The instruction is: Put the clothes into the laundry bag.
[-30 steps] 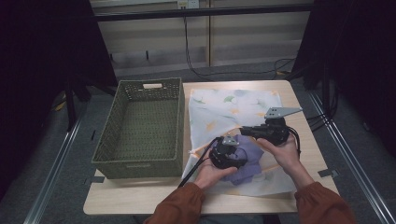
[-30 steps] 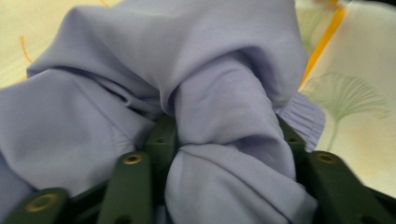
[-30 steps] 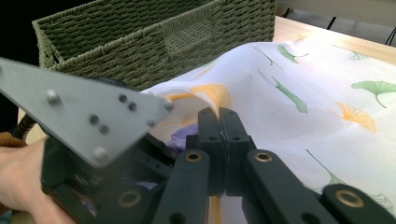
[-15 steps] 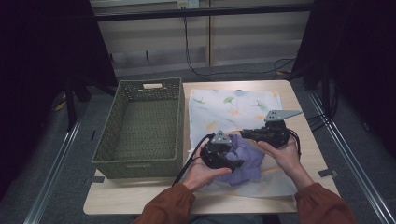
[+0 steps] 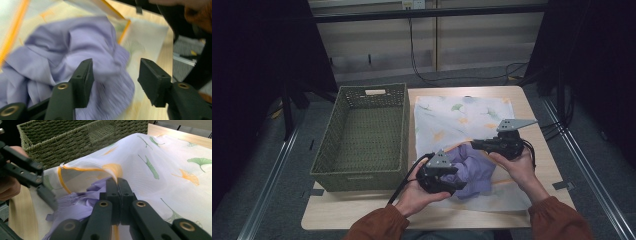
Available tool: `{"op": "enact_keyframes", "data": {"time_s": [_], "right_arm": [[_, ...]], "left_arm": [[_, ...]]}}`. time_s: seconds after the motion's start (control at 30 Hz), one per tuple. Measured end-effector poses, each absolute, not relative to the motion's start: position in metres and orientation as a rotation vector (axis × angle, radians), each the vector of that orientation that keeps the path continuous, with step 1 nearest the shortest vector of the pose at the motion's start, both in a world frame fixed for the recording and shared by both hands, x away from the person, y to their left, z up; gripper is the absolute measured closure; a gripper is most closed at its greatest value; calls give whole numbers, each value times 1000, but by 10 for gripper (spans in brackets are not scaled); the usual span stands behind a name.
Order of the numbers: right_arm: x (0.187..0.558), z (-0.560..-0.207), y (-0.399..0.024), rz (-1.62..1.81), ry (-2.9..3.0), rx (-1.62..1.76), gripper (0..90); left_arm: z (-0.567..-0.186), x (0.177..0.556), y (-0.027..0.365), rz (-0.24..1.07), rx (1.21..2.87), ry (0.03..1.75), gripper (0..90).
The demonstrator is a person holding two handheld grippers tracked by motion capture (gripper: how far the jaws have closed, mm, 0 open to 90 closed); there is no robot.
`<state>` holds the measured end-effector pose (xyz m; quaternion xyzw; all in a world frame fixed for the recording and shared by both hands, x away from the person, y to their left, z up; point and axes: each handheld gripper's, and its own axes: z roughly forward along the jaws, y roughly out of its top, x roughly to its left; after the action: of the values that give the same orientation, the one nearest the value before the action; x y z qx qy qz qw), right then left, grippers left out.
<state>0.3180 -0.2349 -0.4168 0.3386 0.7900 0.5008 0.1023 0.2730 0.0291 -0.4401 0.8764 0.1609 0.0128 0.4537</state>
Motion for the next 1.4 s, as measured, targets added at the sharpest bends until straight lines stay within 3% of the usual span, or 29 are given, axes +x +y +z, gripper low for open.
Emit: {"op": "enact_keyframes", "data": {"time_s": [0.1,0.37,0.73,1.03,1.27,1.4], "right_arm": [[318,-418,-234,1458,2334,999,898],[320,-419,-230,1456,2349,989,898],[320,-420,-229,1450,2358,987,898],[320,-421,-228,1442,2366,981,898],[320,-421,-226,1437,2376,975,898],[319,-419,-226,1438,2375,972,898]], "left_arm": [[-450,271,35,5,2156,409,472],[-468,270,25,-13,2166,404,346],[-492,275,10,-7,2241,431,303],[-496,273,6,24,2277,417,499],[-494,276,4,17,2318,388,726],[-491,275,0,17,2307,404,775]]}}
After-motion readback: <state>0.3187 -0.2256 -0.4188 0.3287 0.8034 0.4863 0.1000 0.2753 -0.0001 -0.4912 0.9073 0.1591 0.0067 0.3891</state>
